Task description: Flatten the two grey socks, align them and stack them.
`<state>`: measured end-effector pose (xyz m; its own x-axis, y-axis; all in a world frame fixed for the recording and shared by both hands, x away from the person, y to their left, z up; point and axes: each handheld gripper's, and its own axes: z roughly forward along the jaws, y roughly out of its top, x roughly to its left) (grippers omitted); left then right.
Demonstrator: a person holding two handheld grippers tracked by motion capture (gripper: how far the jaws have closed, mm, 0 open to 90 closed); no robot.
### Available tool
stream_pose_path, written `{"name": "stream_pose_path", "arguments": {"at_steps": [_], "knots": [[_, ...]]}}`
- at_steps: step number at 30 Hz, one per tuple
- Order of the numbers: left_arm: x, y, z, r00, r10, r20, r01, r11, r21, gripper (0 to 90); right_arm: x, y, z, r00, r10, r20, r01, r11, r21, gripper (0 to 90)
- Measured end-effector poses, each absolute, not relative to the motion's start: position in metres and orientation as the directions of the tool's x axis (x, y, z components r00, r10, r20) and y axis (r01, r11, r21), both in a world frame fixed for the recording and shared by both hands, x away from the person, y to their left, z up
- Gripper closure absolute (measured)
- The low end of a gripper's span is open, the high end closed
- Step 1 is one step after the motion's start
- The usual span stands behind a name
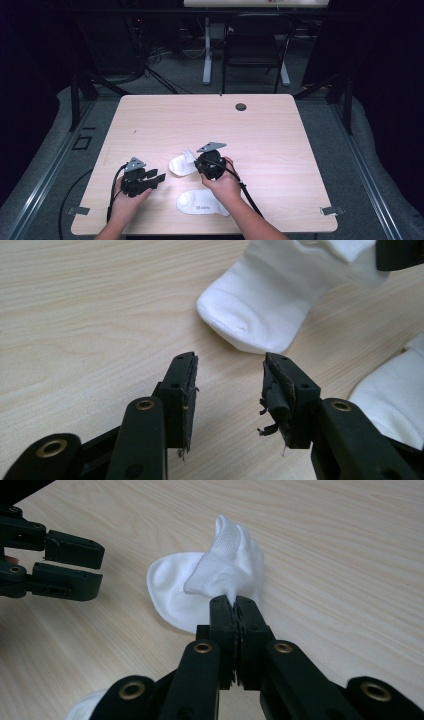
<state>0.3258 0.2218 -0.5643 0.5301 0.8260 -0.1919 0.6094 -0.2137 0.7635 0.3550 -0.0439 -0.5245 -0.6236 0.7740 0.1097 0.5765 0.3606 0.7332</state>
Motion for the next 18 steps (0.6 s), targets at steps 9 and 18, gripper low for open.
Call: {"name": "stream_pose_path", "arguments": {"at_steps": [9, 18], "knots": [[0.326, 0.219, -0.565, 0.534, 0.823, -0.192, 0.607, -0.215, 0.765, 57.0, 0.346, -0.071, -0.53, -0.587, 0.795, 0.154, 0.615, 0.315, 0.723, 88.1], [0.326, 0.211, -0.568, 0.554, 0.814, -0.176, 0.599, -0.242, 0.764, 56.5, 0.346, -0.091, -0.544, -0.539, 0.823, 0.182, 0.658, 0.276, 0.701, 87.8]]}}
